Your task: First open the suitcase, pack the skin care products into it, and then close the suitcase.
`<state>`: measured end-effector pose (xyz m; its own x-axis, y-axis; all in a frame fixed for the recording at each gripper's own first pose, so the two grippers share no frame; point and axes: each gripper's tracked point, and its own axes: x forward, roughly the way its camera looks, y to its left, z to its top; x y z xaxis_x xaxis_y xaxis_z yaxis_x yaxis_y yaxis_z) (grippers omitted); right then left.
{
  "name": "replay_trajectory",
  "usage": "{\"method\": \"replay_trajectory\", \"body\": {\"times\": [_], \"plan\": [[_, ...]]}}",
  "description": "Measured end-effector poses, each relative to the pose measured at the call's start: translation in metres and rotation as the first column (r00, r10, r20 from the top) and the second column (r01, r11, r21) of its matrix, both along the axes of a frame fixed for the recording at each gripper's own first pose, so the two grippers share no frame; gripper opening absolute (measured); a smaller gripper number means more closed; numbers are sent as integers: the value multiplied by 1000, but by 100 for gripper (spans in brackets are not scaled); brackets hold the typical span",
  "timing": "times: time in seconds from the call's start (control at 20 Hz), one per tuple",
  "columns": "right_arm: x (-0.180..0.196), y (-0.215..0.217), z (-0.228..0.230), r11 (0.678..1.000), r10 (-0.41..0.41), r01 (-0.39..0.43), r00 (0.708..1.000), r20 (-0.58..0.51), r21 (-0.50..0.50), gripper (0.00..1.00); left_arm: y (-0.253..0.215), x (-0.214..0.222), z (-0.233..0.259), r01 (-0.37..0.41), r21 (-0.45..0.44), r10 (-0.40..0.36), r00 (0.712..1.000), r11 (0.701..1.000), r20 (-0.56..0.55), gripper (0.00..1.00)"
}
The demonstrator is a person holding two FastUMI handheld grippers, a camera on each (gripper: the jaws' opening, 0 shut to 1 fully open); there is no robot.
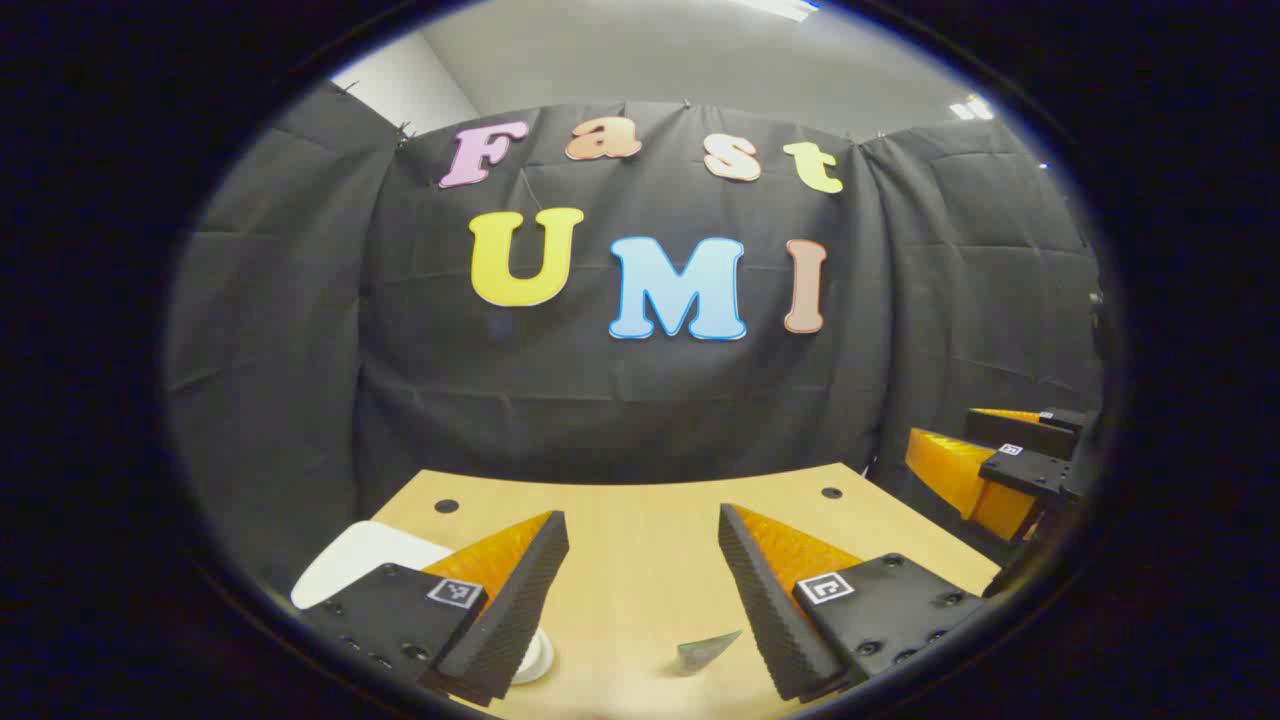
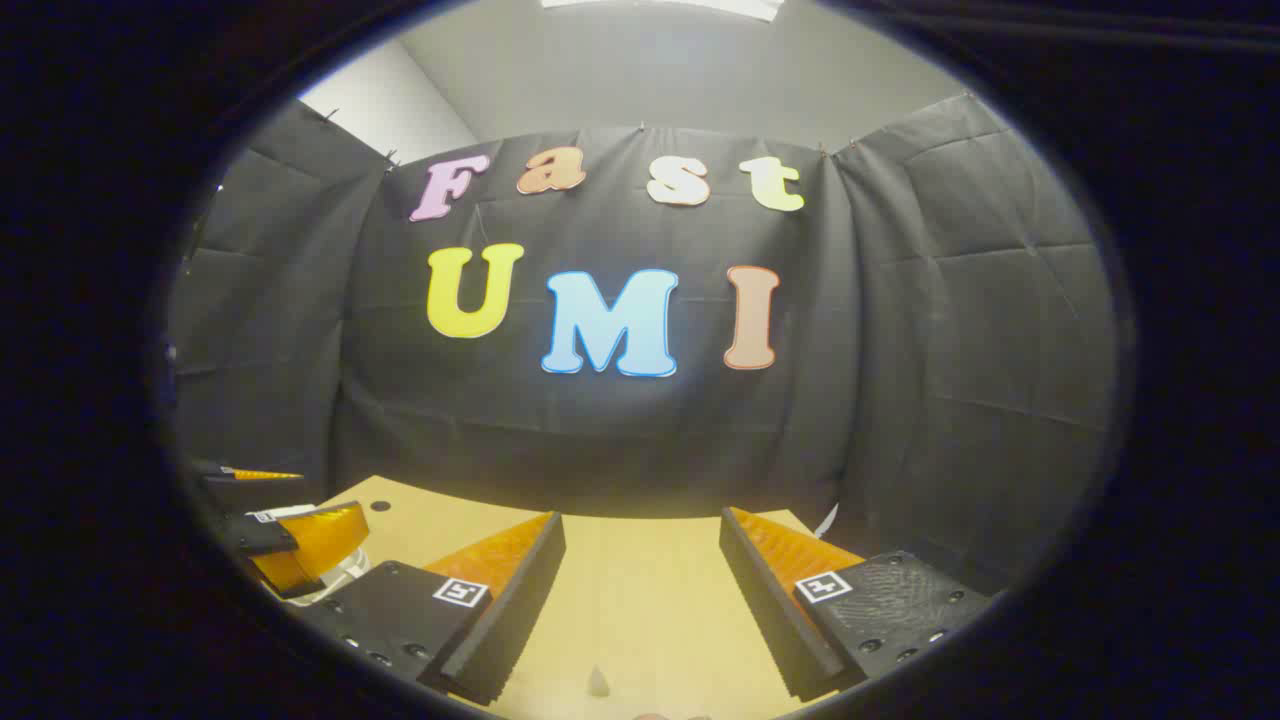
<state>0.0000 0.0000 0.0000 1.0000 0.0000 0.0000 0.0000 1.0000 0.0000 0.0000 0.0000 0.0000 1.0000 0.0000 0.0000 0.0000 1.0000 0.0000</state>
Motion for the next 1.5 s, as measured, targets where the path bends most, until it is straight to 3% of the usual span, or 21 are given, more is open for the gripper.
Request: {"method": "replay_trajectory", "body": {"times": [0.3, 0.75, 0.9, 1.1, 1.25, 1.4, 1.5], "plan": [[13, 19, -2, 999, 41, -40, 999, -10, 25, 95, 16, 11, 14, -38, 50, 37, 999, 998, 23, 98], [12, 24, -5, 998, 67, -67, 998, -14, 2, 95, 8, 13, 13, -22, 18, 22, 999, 1000, 27, 98], [11, 21, -9, 998, 61, -61, 998, -21, 4, 95, 11, 12, -1, -36, 21, 36, 999, 999, 2, 98], [10, 15, -17, 999, 49, -48, 998, -44, 10, 95, 36, 20, -44, -108, 59, 113, 989, 992, -94, 98], [9, 9, -23, 999, 36, -35, 997, -68, 14, 95, 70, 22, -103, -174, 106, 195, 951, 979, -241, 98], [10, 4, -29, 1000, 23, -21, 996, -86, 22, 95, 99, 22, -173, -196, 155, 243, 881, 968, -406, 98], [10, 3, -32, 999, 21, -18, 995, -101, 29, 95, 115, 27, -212, -205, 164, 261, 818, 965, -512, 91]]}}
